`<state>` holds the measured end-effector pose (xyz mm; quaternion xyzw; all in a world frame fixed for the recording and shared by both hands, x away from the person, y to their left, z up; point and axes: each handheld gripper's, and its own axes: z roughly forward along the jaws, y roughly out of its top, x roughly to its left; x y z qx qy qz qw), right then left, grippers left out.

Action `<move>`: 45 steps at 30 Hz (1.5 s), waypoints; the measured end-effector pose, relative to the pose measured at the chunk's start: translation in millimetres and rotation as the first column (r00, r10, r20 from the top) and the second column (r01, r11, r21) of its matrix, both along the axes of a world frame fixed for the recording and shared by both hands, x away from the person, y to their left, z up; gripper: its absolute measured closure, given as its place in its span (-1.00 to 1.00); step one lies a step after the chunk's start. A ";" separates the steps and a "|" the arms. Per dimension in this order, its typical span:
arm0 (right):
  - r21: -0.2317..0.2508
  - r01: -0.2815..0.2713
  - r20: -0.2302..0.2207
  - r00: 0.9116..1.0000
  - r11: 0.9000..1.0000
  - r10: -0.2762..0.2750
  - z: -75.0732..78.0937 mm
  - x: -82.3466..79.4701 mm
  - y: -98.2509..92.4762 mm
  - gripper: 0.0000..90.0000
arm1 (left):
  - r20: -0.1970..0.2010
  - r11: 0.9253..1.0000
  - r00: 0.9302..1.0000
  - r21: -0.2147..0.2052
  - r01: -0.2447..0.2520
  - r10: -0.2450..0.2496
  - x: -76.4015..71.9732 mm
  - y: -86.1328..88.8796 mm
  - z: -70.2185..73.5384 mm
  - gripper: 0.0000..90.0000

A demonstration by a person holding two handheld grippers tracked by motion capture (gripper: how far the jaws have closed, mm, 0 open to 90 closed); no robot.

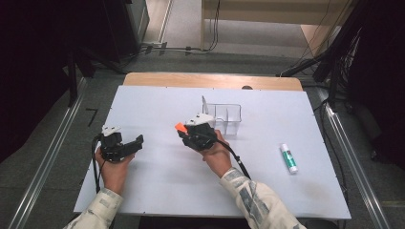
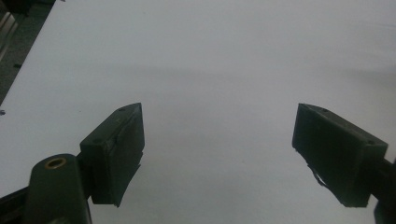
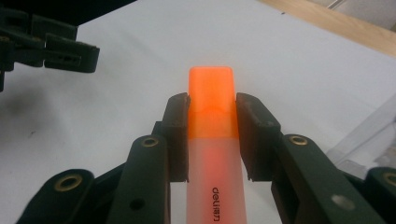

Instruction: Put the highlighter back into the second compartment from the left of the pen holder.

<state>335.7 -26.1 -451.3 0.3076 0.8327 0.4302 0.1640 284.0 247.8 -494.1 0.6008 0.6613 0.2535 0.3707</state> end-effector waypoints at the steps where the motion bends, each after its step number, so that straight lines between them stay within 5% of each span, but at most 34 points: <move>1: 0.003 0.004 0.004 1.000 1.000 -0.004 2.4 0.7 -1.6 0.44 | 0.000 1.000 1.000 0.000 0.000 0.000 0.0 0.2 0.1 -0.61; 24: 0.062 0.107 0.055 0.992 0.992 -0.110 37.6 22.9 -40.8 0.44 | 0.000 1.000 1.000 -0.002 -0.002 0.002 -0.1 0.7 0.1 -0.61; 45: 0.084 0.236 0.061 0.969 0.968 -0.241 47.5 55.6 -72.0 0.43 | 0.003 1.000 1.000 -0.004 -0.004 0.004 -0.1 0.6 0.3 -0.61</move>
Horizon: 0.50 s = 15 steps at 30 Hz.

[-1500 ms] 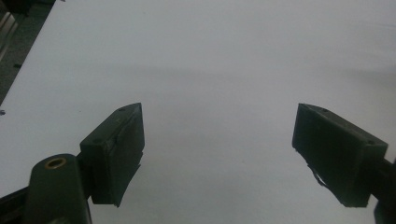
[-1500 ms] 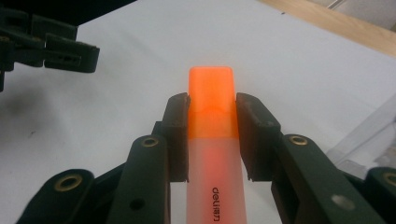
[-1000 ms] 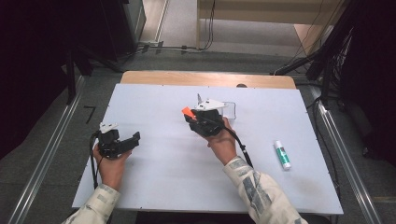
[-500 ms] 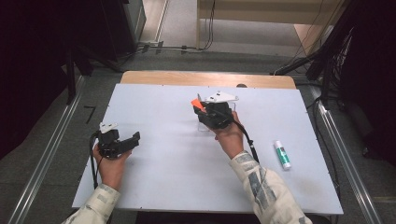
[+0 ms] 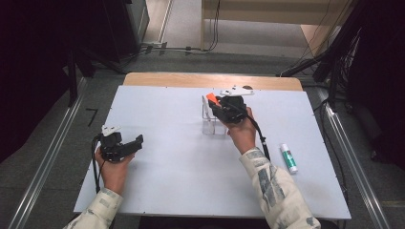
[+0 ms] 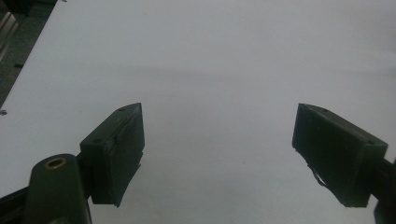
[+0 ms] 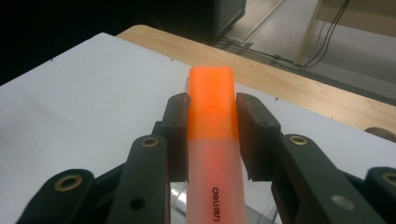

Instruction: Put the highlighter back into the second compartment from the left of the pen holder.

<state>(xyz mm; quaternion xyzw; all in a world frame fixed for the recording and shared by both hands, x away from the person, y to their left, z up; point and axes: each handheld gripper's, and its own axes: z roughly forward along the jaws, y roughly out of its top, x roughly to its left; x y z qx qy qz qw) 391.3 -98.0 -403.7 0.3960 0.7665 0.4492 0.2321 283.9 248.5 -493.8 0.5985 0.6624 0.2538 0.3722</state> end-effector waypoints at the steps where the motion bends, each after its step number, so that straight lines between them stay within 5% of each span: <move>1: 0.001 0.006 0.002 1.000 1.000 -0.006 0.0 1.9 -1.2 0.44 | 0.000 1.000 1.000 0.000 -0.001 0.001 0.0 0.0 0.0 -0.61; 15: -0.005 0.054 -0.005 0.999 0.999 -0.054 -6.7 21.3 -1.5 0.43 | -0.001 1.000 1.000 -0.002 0.001 -0.001 0.5 0.0 -0.3 -0.61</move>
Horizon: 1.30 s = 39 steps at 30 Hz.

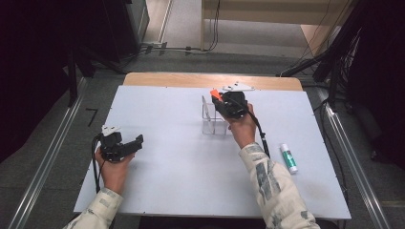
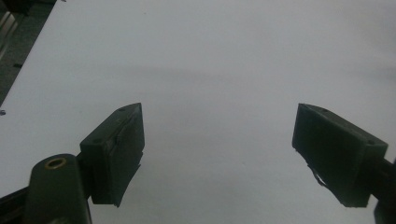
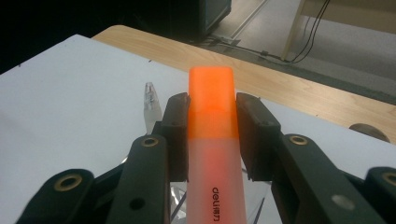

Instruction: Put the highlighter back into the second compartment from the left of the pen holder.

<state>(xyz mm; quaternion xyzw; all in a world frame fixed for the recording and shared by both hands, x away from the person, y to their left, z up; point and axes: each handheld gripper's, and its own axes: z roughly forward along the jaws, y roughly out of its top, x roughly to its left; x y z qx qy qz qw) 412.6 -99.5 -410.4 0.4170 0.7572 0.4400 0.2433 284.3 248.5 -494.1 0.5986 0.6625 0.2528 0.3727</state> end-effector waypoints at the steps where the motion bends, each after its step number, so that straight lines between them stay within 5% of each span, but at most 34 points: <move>1: -0.001 0.003 0.002 1.000 1.000 -0.003 0.3 1.7 0.8 0.43 | 0.000 1.000 1.000 0.000 0.000 0.000 0.0 0.0 0.0 -0.61; 16: -0.015 0.026 0.001 1.000 1.000 -0.026 0.0 19.5 12.3 0.43 | 0.000 1.000 1.000 -0.005 0.000 0.000 0.0 0.8 0.3 -0.61; 39: -0.009 0.030 -0.003 1.000 1.000 -0.030 0.8 22.7 15.9 0.43 | 0.000 1.000 1.000 -0.005 0.001 -0.001 -0.1 0.7 0.4 -0.61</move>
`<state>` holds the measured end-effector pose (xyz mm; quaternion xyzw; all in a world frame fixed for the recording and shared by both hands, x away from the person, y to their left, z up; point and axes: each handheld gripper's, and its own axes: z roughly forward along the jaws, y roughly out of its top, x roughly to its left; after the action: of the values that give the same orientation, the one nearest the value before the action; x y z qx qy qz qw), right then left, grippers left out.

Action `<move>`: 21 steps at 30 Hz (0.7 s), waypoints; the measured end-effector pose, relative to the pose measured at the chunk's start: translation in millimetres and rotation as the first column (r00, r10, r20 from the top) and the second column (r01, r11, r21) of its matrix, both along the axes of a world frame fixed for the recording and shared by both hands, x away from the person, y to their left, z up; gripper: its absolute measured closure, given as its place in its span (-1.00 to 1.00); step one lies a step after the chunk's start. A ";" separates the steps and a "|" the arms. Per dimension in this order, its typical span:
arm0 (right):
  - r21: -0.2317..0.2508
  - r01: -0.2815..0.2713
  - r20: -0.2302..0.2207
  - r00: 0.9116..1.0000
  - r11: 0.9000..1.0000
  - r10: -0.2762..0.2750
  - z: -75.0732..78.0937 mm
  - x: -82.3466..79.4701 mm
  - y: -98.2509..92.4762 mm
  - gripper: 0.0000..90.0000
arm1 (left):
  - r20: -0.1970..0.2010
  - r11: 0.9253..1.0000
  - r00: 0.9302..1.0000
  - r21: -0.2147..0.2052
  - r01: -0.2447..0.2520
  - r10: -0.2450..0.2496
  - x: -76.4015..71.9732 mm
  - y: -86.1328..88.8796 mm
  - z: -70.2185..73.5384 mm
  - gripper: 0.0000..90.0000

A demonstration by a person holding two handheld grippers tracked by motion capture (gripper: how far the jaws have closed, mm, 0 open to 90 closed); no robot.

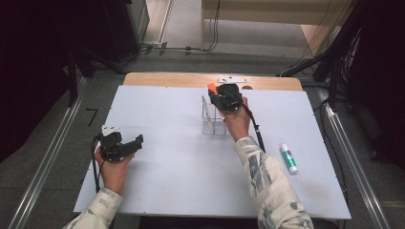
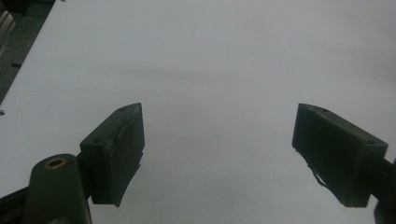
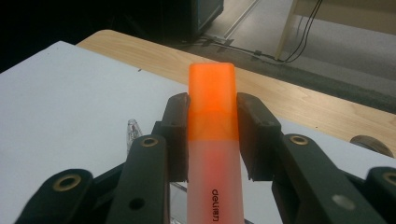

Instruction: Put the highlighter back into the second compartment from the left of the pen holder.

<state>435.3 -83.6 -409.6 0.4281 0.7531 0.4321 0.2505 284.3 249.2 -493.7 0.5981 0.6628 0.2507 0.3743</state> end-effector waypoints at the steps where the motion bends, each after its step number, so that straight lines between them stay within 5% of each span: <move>1: 0.001 -0.002 0.000 1.000 1.000 0.002 -0.2 0.1 0.2 0.43 | 0.000 1.000 1.000 -0.001 -0.001 0.001 0.0 0.0 0.0 -0.61; 21: 0.007 -0.005 -0.003 1.000 1.000 0.005 -0.9 -8.7 -5.0 0.42 | 0.001 1.000 1.000 -0.001 0.000 0.000 -0.3 -0.2 0.0 -0.61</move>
<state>426.6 -88.5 -410.5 0.4275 0.7532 0.4348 0.2468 283.9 249.0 -493.7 0.5977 0.6627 0.2509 0.3749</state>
